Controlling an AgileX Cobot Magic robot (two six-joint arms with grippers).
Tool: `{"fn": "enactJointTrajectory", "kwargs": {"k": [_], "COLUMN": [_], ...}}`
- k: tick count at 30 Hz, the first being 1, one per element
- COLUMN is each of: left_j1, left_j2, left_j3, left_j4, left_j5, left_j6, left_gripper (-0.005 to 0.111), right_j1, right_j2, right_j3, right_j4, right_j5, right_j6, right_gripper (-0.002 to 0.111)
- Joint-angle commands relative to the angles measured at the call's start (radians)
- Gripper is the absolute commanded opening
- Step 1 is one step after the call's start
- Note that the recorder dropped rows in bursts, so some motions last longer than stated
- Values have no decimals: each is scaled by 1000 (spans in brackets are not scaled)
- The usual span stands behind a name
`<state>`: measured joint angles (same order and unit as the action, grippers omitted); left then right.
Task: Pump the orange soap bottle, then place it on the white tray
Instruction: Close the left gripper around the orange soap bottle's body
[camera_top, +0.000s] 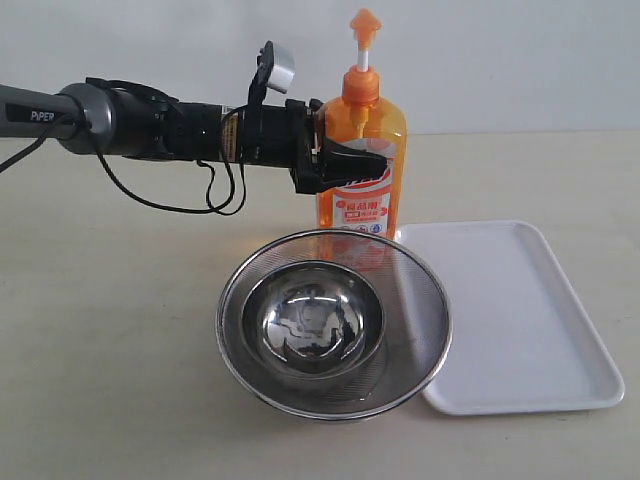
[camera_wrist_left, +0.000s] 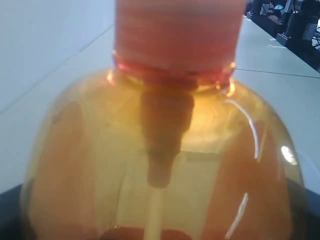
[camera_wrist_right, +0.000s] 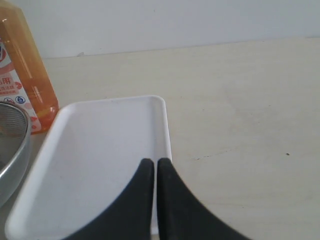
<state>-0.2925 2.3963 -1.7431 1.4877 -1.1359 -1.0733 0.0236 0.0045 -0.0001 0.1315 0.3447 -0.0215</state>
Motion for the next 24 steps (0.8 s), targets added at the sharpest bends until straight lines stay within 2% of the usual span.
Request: {"fn": "enactJointTrajectory", "kwargs": {"k": [1,24], "left_j1": [-8,-8], "left_j2": [-1,-1], "left_j3": [-7,-7], "left_j4": [-11,-33], "left_j5": [-18,-26], "left_j6": [-7,-11], "left_gripper": [7,7], "right_j1": [-3,-3], "right_j2": [-5,-5], "right_j3": [0,0], "right_j4": [-5,-5], "right_j5": [-11,-11], "right_j6": [0,0], "right_gripper": [0,0]}}
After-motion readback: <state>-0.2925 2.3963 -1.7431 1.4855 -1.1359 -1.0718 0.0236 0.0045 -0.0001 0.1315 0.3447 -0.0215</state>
